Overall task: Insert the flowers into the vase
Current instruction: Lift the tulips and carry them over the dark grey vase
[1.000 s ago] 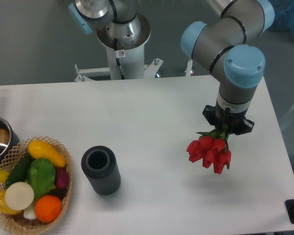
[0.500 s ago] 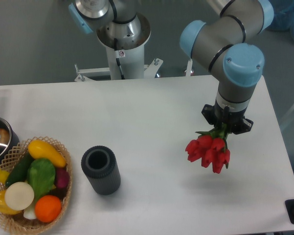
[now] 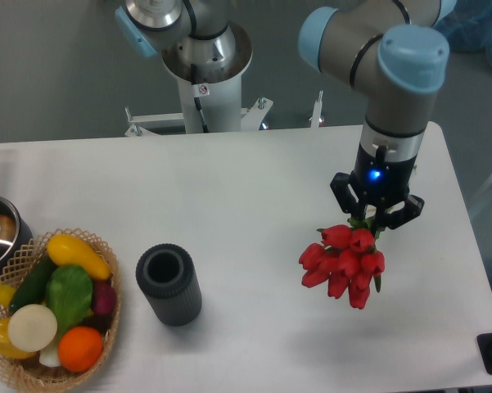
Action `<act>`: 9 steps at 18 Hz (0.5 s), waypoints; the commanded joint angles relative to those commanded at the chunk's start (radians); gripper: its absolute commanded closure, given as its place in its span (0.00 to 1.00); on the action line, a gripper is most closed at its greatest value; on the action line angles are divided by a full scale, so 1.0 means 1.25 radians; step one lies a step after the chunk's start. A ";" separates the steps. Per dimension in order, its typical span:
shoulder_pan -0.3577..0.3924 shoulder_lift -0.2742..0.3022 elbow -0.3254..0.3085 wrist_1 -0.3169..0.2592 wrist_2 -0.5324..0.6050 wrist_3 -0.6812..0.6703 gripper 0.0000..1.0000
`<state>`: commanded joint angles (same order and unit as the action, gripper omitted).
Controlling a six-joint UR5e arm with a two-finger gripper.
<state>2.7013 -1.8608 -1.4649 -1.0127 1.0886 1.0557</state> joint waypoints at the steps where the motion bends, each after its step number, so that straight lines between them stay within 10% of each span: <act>1: 0.007 -0.001 -0.001 0.003 -0.053 -0.014 1.00; 9: 0.025 0.005 -0.002 0.015 -0.292 -0.025 1.00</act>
<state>2.7320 -1.8546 -1.4680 -0.9941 0.7231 1.0247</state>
